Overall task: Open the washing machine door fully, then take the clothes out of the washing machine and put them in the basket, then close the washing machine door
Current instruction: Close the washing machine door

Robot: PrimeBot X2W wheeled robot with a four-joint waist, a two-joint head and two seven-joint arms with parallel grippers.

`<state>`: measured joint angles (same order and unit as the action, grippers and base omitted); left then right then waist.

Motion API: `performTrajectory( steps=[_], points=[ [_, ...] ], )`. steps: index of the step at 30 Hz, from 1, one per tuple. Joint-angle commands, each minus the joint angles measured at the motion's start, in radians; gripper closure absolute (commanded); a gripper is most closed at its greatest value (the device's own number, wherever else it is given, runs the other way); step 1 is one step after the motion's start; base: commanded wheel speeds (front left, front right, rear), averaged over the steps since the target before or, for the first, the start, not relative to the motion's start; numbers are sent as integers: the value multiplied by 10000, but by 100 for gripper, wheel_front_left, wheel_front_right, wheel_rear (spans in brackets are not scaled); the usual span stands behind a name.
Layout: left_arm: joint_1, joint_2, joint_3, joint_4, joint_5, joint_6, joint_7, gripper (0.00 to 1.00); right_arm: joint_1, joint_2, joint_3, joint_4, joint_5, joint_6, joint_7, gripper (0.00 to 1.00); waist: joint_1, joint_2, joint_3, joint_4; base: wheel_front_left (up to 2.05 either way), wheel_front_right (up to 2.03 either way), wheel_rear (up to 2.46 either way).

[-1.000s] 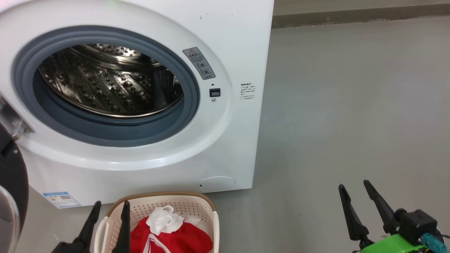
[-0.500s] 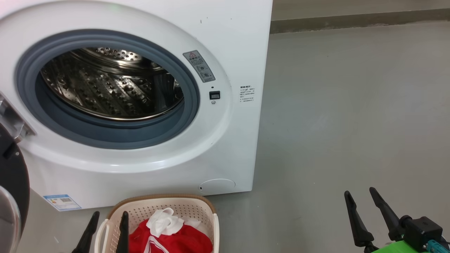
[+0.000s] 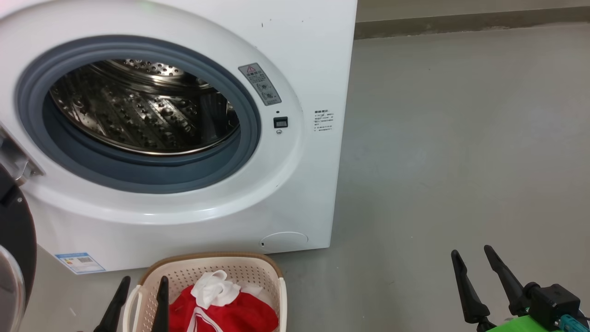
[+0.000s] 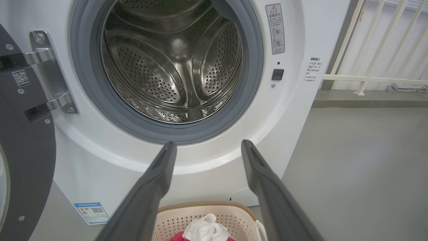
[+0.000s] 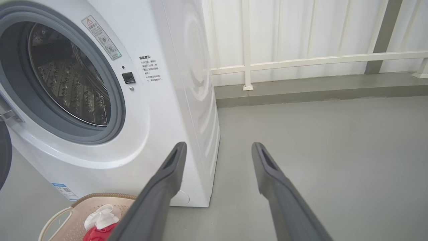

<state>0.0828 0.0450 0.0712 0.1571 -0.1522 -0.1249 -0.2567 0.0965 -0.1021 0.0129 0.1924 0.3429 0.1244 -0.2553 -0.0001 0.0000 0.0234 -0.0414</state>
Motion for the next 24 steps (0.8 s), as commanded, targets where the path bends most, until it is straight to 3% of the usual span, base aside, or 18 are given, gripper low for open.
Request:
performTrajectory(
  steps=[1,9,24],
  points=[
    [-241,54,331,-304,-9,-54,-51,0,-228,-138,179,-255,27,63,-65,0,1,0,24,6,0,0,0],
    [-334,53,316,-302,98,36,-51,0,-280,-129,160,-265,10,63,-65,0,1,0,132,45,-42,42,0],
    [-311,53,237,-399,65,15,-51,0,-255,-140,183,-283,5,63,-65,0,1,0,182,119,-127,127,0]
  ],
)
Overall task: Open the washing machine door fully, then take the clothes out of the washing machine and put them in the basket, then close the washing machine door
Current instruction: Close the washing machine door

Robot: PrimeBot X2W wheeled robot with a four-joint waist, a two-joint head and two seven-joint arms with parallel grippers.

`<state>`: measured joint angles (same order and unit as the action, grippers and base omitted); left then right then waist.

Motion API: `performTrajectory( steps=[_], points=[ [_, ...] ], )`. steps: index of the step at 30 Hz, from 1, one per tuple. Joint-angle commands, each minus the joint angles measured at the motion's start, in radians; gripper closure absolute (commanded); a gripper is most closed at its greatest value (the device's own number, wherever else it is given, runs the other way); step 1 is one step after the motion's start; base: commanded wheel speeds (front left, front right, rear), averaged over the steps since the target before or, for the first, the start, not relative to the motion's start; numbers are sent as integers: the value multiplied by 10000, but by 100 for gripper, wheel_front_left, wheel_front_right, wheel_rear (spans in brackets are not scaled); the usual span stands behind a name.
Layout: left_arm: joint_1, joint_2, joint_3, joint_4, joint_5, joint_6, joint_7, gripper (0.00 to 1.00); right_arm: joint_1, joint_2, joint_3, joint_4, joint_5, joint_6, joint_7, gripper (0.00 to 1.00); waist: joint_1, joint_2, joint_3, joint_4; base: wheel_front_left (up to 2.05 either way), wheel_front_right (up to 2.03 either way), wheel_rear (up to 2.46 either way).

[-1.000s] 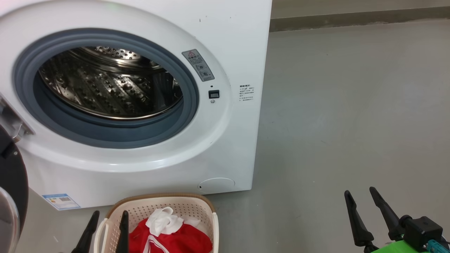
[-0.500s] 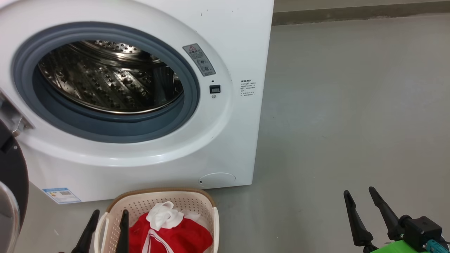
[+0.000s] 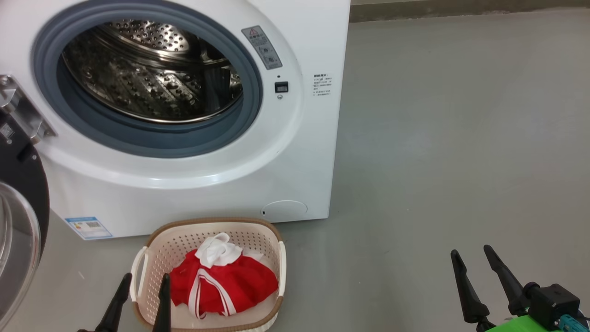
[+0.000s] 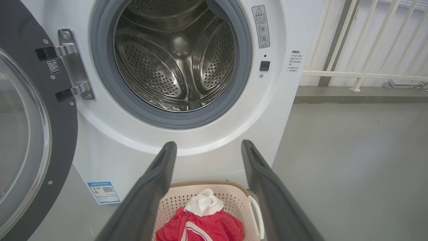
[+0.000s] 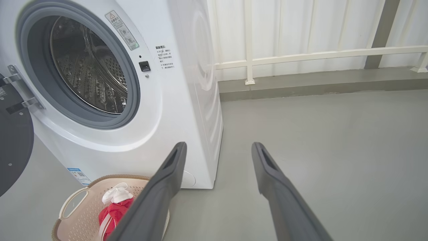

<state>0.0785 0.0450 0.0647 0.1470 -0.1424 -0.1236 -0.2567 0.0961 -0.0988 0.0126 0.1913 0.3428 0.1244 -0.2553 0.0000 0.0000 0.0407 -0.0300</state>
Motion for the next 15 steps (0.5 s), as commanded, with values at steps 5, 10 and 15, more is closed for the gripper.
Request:
performTrajectory(
  steps=[5,10,15],
  points=[
    [-282,53,299,-298,-31,-14,-51,0,-257,-176,192,-284,1,63,-65,0,0,0,48,29,-46,46,0],
    [-299,53,312,-279,-48,-23,-51,0,-256,-171,196,-286,-4,63,-65,0,0,0,75,47,-1,1,0],
    [-315,53,315,-267,-73,-31,-51,0,-261,-165,209,-277,-6,63,-65,0,0,0,81,70,0,0,0]
  ],
)
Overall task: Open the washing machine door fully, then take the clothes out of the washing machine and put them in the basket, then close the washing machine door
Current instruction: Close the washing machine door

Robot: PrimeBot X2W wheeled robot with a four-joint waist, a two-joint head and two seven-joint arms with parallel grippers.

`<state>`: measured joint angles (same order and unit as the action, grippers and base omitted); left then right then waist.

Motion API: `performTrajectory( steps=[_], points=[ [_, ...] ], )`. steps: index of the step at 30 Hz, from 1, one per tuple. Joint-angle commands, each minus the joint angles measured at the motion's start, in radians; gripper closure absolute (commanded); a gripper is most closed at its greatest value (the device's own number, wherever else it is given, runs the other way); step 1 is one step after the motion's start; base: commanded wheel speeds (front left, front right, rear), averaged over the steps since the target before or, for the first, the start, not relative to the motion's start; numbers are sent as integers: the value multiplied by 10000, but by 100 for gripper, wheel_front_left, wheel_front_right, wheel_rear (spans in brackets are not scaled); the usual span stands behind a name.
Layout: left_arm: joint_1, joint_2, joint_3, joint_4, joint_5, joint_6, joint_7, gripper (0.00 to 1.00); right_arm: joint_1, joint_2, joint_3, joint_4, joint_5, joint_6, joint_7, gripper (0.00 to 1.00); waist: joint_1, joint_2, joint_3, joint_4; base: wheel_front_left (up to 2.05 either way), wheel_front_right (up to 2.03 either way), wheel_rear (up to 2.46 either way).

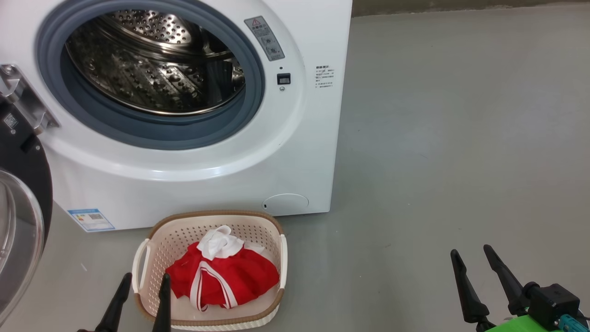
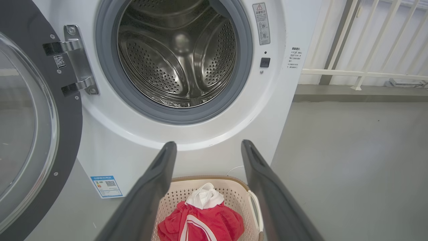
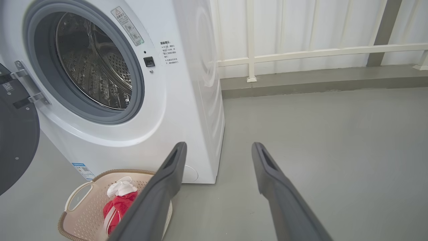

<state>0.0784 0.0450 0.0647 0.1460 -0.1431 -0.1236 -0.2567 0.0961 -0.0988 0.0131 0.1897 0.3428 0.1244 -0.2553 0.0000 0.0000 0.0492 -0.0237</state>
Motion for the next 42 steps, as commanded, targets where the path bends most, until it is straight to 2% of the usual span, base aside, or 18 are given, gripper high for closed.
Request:
performTrajectory(
  steps=[1,11,19,25,42],
  points=[
    [-317,53,313,-262,-72,-32,-51,0,-260,-163,206,-260,-8,63,-65,0,0,0,-4,13,0,0,0],
    [-354,53,289,-251,-155,-42,-51,0,-282,-172,206,-247,-17,63,-65,0,0,0,11,144,0,0,0],
    [-366,53,244,-128,-507,44,-51,0,-269,-242,265,-217,-12,63,-65,0,0,0,-21,768,0,0,0],
    [-250,53,166,-100,-684,208,-51,0,-310,-355,393,-155,25,63,-65,0,0,0,-66,1603,0,0,0],
    [-117,53,-495,-67,-1365,584,-51,0,-409,-569,764,-14,104,63,-65,0,0,0,-91,4615,0,0,0]
  ],
)
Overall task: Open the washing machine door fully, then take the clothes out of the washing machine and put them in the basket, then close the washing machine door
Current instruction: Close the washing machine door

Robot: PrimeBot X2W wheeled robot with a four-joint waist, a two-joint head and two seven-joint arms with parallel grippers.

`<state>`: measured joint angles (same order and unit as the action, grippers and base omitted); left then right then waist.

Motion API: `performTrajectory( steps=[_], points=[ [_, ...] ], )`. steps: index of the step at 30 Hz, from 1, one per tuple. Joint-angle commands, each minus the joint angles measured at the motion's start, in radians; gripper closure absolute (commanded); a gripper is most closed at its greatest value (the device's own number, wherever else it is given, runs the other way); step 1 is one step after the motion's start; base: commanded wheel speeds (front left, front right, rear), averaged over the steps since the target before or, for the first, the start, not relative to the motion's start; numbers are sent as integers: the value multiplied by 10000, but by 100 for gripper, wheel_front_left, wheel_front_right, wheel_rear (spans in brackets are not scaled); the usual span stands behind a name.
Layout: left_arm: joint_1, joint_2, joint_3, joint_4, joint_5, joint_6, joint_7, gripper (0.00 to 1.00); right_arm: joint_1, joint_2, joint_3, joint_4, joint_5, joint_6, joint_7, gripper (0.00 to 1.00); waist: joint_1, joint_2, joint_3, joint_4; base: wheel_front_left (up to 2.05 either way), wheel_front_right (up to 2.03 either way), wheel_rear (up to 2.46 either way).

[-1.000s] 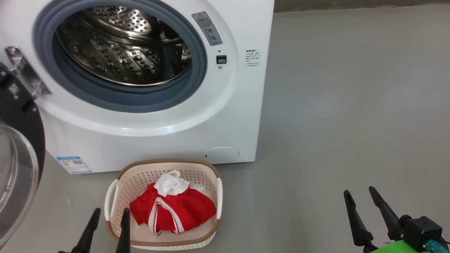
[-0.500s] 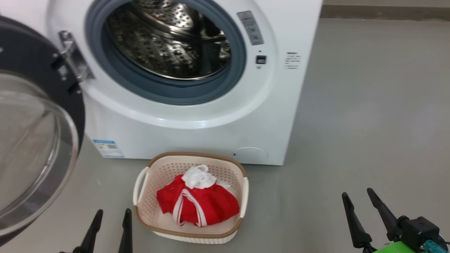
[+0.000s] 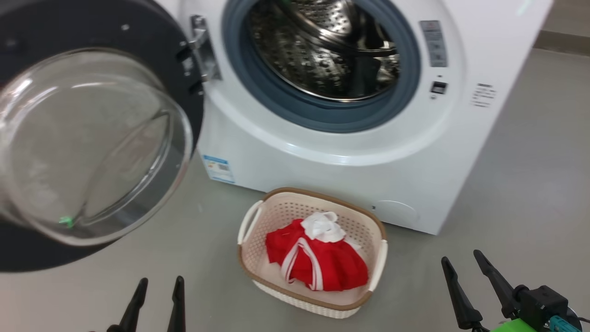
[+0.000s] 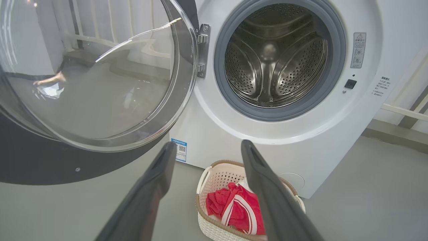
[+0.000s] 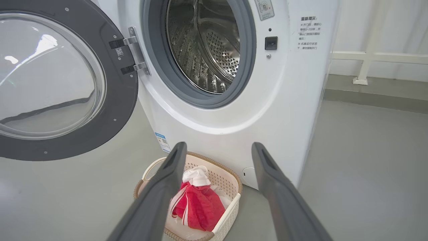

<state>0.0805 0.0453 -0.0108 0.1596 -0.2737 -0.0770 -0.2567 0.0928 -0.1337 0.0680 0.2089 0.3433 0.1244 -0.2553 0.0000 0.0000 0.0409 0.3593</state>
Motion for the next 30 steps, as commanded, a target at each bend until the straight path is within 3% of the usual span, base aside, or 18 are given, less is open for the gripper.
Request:
performTrajectory(
  steps=[1,8,19,30],
  points=[
    [-128,49,202,-201,-82,137,-51,0,-368,-228,216,-205,102,63,-65,0,0,0,-11,935,0,0,0],
    [-36,49,-74,-298,-285,365,-51,0,-417,-265,352,-185,93,63,-65,0,0,0,47,1634,0,0,0],
    [231,49,-240,-965,-885,1144,-51,0,-1312,-628,1343,304,351,63,-65,0,0,0,245,1807,0,0,0],
    [290,49,-203,-1258,-1004,1271,-51,0,-1374,-688,1486,411,458,63,-65,0,0,0,156,1782,0,0,0]
  ],
)
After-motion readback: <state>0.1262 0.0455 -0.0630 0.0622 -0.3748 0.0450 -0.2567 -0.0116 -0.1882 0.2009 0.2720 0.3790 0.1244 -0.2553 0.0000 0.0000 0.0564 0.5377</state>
